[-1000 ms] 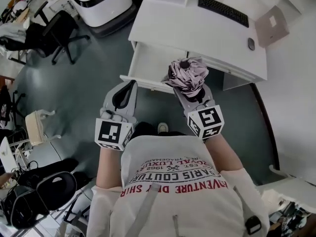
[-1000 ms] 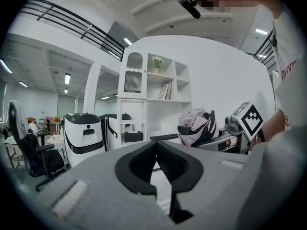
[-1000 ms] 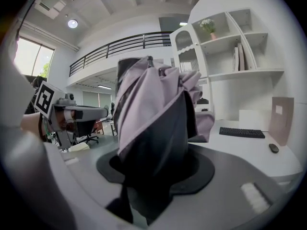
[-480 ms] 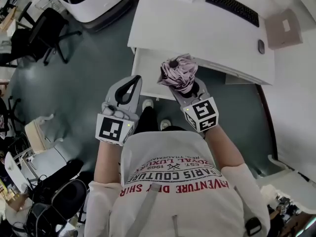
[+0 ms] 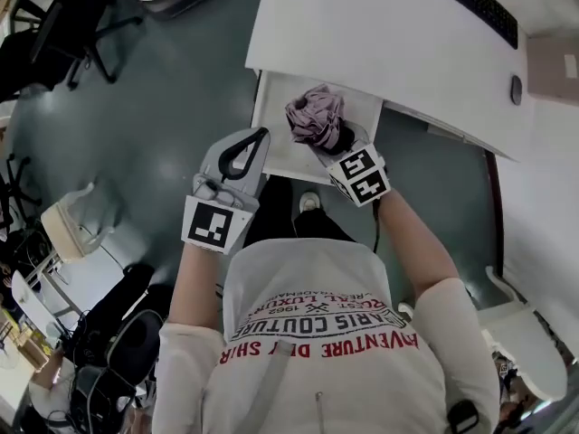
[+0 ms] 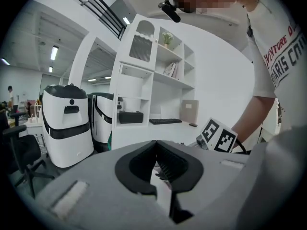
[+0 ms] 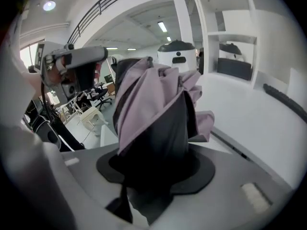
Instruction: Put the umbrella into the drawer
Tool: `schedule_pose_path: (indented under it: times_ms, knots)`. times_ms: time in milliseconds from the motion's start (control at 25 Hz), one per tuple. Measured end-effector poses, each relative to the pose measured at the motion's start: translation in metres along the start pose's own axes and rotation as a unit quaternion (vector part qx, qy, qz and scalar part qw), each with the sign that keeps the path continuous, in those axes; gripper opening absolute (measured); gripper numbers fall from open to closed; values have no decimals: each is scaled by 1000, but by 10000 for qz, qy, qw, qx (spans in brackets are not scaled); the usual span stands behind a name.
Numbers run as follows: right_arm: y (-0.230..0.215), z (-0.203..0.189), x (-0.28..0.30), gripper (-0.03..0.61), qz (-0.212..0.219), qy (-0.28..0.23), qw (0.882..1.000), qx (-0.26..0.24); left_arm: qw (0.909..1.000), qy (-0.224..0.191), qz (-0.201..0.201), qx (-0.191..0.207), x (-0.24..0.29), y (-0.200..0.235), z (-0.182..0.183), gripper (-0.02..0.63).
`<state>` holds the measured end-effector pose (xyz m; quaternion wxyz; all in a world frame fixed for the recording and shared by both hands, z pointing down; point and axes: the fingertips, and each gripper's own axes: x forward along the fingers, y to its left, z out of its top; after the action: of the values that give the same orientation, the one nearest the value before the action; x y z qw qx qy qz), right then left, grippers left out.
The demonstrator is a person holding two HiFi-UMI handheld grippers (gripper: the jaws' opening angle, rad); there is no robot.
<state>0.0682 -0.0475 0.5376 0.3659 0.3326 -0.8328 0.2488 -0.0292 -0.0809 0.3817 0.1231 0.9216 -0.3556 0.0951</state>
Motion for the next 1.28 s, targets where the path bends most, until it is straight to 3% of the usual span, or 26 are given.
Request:
schedule_pose_path:
  times_ms: [280, 720, 960, 1280]
  knots:
    - [-4, -48, 77, 207, 461, 1093, 9929, -75, 9996, 213, 82, -150, 11, 25, -39, 8]
    - [-3, -105, 149, 215, 681, 2067, 9760, -64, 9982, 405, 197, -401, 15, 52, -77, 8]
    - [-5, -116, 168, 226, 599, 2226, 9729, 165, 9987, 412, 97, -285, 18, 56, -85, 8]
    - [-5, -102, 149, 327, 452, 1980, 9784, 382, 9985, 357, 170, -384, 17, 52, -74, 8]
